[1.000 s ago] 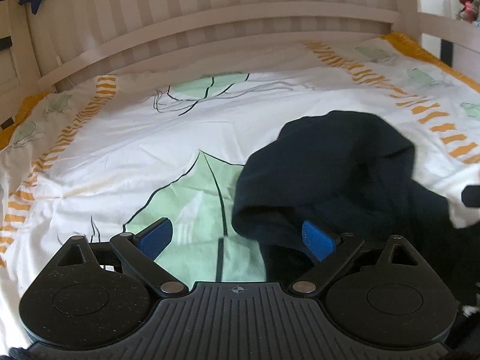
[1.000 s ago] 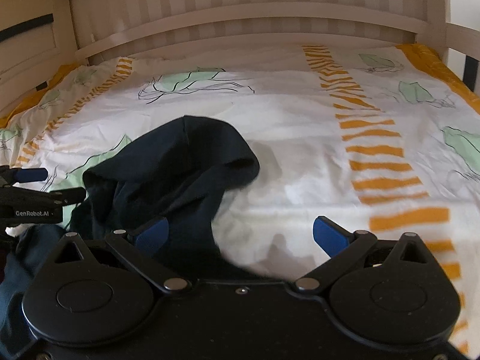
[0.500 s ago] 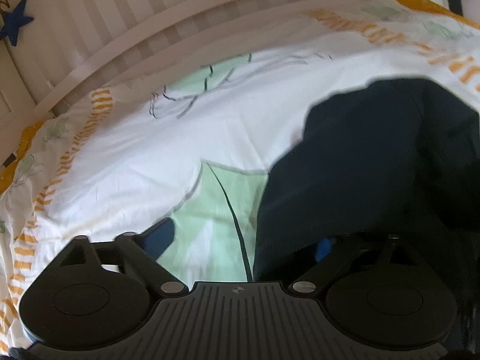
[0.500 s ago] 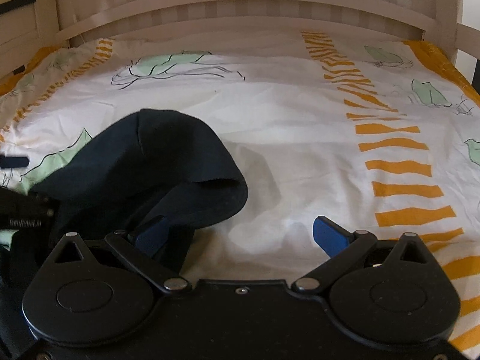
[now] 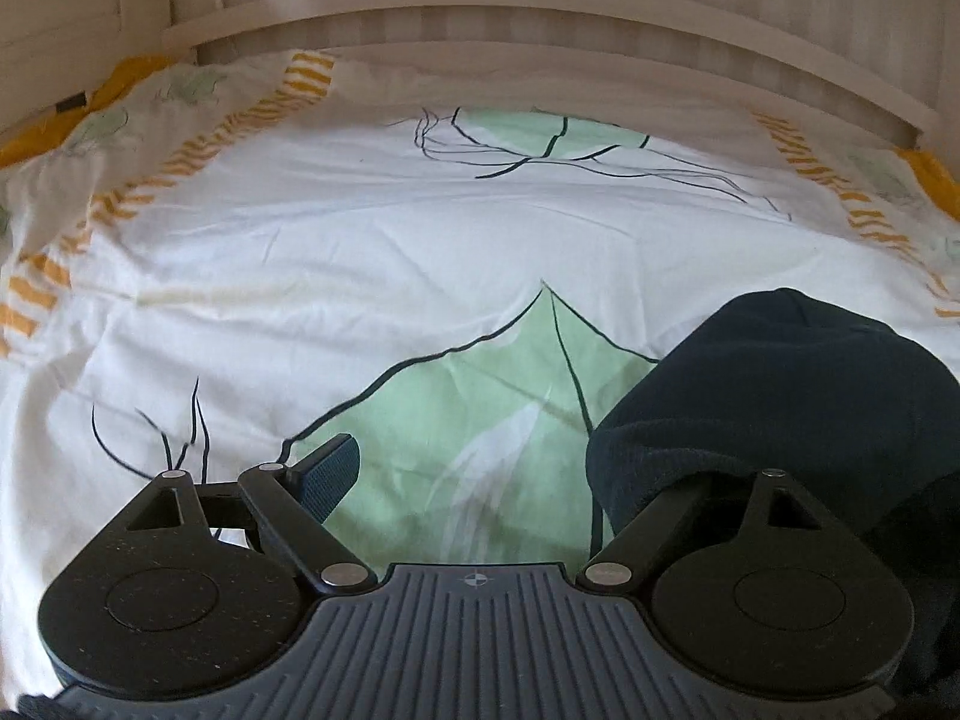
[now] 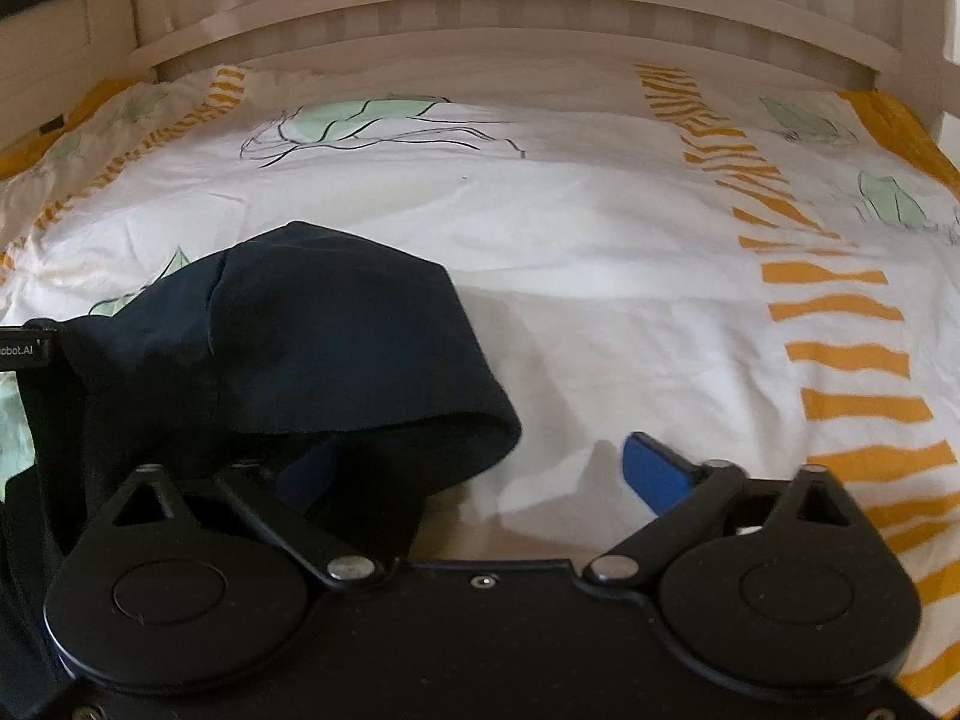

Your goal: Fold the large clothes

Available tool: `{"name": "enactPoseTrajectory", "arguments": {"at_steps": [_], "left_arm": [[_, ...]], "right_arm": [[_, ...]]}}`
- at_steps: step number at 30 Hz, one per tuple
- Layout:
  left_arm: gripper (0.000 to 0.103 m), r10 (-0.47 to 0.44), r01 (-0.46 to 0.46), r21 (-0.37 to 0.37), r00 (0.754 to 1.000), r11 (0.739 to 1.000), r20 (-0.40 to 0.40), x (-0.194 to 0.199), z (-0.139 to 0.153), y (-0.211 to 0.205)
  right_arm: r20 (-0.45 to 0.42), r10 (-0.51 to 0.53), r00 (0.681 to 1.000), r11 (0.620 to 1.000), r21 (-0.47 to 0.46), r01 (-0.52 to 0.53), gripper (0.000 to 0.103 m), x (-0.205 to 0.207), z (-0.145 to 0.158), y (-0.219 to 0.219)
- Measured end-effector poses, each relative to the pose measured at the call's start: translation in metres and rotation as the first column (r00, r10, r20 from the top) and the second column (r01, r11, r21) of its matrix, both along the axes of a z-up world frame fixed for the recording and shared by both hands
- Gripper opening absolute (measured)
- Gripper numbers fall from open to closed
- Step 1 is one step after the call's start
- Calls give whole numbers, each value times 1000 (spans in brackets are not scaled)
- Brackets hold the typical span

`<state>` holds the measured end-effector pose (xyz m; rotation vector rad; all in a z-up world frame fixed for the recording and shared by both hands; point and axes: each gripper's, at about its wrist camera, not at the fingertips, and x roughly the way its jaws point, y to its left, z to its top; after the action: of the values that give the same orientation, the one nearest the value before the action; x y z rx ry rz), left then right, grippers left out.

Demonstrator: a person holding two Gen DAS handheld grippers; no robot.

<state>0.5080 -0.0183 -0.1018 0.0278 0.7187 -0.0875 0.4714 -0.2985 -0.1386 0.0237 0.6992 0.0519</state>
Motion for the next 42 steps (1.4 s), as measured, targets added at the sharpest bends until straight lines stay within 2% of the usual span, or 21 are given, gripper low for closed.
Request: {"name": "enactPoseTrajectory", "arguments": {"at_steps": [2,3,4,5,7,9,11,13,17,18,19,21,24,26,28,31,35,36,37,39,42], "left_arm": [[84,-1,1,-10,1000,1000,2,0,2,2],[84,-4,4,-14,1000,1000,4,1,4,3],[84,-9,9,-23,1000,1000,11,3,6,3],[84,-14,15,-42,1000,999,21,2,10,5],[84,-15,20,-95,999,995,50,1,18,9],[85,-6,16,-135,997,991,74,4,23,14],[85,20,-14,-128,999,992,44,9,18,13],[85,40,-43,-85,999,995,-37,15,4,10],[85,30,-42,-91,991,995,-128,18,-18,20],[86,16,-28,-98,992,995,-128,18,-20,23],[86,3,-15,-95,992,995,-126,18,-20,25],[85,-17,7,-88,993,996,-117,18,-15,25],[85,-67,59,-108,995,992,-74,7,2,28],[85,-119,112,-113,991,987,-55,-4,13,29],[85,-171,166,-99,984,981,-45,-14,24,29],[85,-224,223,-93,975,970,6,-30,40,30],[85,-212,222,-153,974,963,80,-36,53,23],[85,-207,219,-155,974,963,91,-34,54,18],[85,-207,219,-149,974,964,94,-33,53,13],[85,-215,225,-133,973,965,87,-27,48,0],[85,-213,219,-113,975,969,65,-23,33,-11]], "right_arm": [[-19,0,1000,1000,-11,0,84,5,0,2],[-18,-7,1000,1000,-11,7,66,7,3,1],[-9,-10,1000,1000,-14,9,30,8,7,1],[9,-27,1000,999,-42,27,10,7,14,1],[93,-28,995,994,-105,37,13,-1,32,6],[195,26,980,994,-111,-4,13,-15,51,11],[257,73,964,992,-117,-44,13,-25,62,18],[230,119,966,985,-149,-86,14,-25,57,25],[33,113,993,977,-188,-105,16,-13,16,18],[-2,95,995,982,-166,-94,27,-12,7,9],[-15,82,997,988,-132,-83,45,-12,2,-1],[5,41,999,998,-38,-41,58,-17,2,-23],[-7,28,1000,995,101,-27,59,-22,6,-46],[15,52,999,990,130,-54,62,-33,11,-50],[32,79,996,990,117,-83,67,-42,19,-49],[63,108,992,986,119,-115,67,-54,31,-45],[148,149,978,978,124,-168,66,-53,48,-29],[154,161,975,975,125,-181,62,-48,50,-22],[151,175,973,974,119,-193,51,-41,51,-14],[130,198,972,973,99,-211,43,-25,49,3],[81,193,978,977,71,-199,42,-6,35,18]]}}
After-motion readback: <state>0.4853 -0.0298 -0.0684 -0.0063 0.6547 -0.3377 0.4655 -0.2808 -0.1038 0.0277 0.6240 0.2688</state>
